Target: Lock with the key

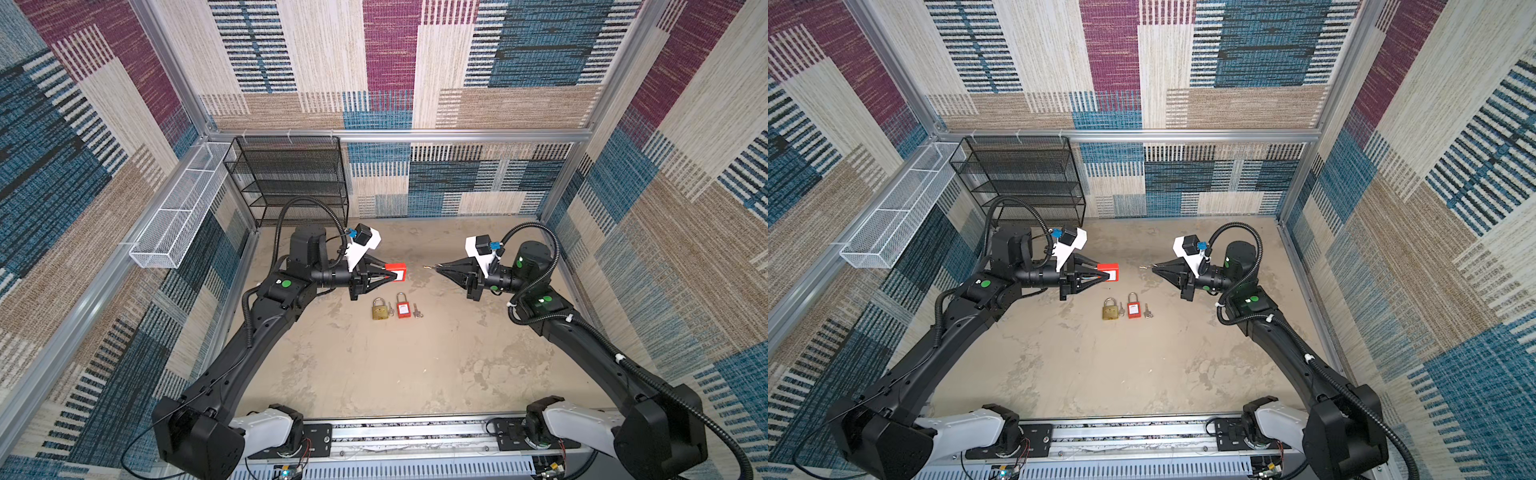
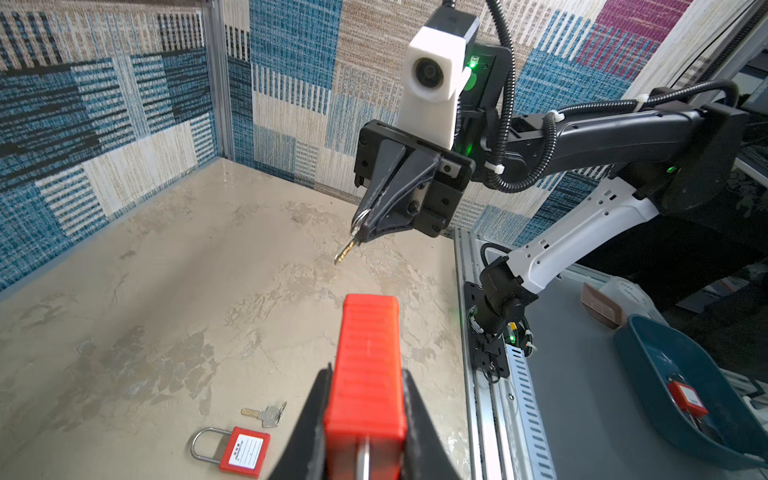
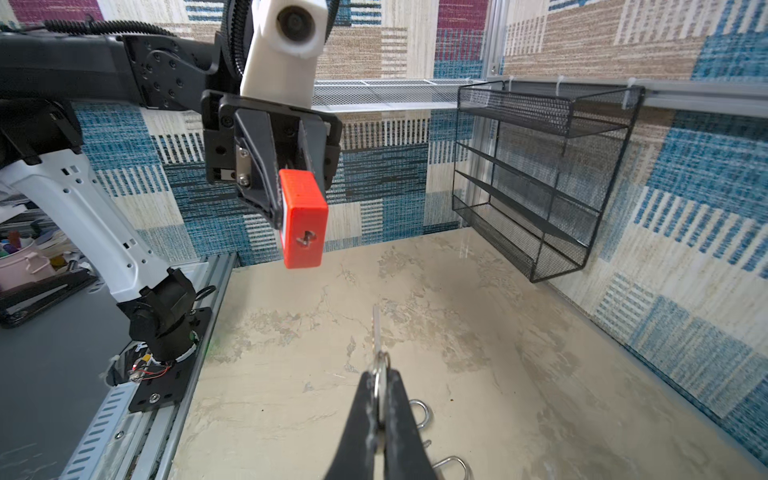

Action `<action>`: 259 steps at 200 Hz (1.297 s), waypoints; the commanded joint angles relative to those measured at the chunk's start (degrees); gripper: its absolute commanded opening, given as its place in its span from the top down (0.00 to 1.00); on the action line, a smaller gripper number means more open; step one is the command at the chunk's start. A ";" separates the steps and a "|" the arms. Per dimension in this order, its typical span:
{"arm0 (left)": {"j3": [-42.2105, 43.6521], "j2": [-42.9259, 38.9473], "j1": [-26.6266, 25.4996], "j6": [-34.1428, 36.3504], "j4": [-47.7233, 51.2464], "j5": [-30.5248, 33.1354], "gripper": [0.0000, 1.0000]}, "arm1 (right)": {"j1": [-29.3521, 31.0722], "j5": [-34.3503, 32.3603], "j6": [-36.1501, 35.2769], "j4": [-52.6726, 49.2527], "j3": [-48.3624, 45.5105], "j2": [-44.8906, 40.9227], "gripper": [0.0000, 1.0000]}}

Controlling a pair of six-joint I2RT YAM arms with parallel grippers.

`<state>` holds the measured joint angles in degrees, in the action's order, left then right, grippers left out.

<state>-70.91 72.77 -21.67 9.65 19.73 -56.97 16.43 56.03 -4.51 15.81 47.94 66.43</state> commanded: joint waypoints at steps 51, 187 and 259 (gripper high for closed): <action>-6.95 7.44 -4.30 13.19 20.01 7.99 1.00 | -2.31 -13.86 2.50 6.63 -5.99 -5.85 1.00; -30.83 35.56 -16.48 25.53 40.11 25.53 1.00 | -4.21 -40.19 -0.84 -0.56 -11.57 -12.53 1.00; -51.43 54.94 -21.07 30.39 53.16 36.62 1.00 | -4.39 -51.45 0.50 -1.88 -15.58 -17.45 1.00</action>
<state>-118.39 124.55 -41.93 35.73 66.35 -24.93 12.14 11.14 -4.71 14.41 33.34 50.17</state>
